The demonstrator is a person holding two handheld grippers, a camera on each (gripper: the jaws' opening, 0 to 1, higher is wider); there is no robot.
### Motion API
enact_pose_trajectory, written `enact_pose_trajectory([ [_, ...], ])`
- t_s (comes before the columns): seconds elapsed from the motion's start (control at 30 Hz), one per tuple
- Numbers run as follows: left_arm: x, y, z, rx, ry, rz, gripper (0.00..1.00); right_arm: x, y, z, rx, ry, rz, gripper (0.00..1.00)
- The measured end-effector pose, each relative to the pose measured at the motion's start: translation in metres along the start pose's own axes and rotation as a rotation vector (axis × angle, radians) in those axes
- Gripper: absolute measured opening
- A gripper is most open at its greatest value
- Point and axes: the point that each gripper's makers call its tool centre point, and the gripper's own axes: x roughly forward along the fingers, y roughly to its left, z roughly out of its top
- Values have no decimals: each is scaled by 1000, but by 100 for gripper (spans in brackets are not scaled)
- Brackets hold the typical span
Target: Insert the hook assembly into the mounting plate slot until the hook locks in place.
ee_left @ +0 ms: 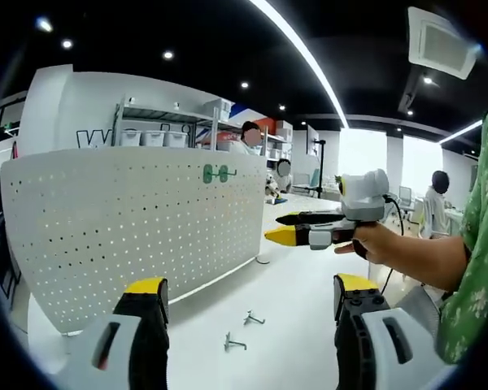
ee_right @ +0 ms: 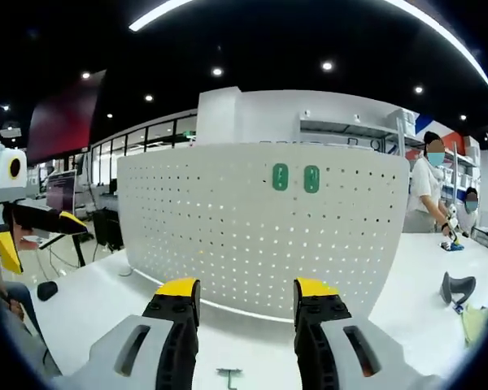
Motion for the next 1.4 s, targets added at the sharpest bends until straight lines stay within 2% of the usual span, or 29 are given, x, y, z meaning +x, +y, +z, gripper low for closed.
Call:
enact_pose_trajectory([
  [0.2,-3,-6,-12,-5,22,-1,85,-12,6,-13,-7,27,19,47],
  [0.4,-5,-11,-17,-10,32,-1,85,-18,11,-16,-19,37,37,46],
  [0.57,-6,-14,-22,-17,40,0,85,-17,18,-32,-48,77,74,46],
  [0.87,-6,-15,-23,-20,45,3,84,-8,26,-51,-98,136,149,41],
  [1.2,-8,-14,-28,-28,53,14,84,10,45,-66,-193,217,298,30],
  [1.4,-9,-13,-31,-33,58,22,84,16,54,-73,-230,245,354,30],
])
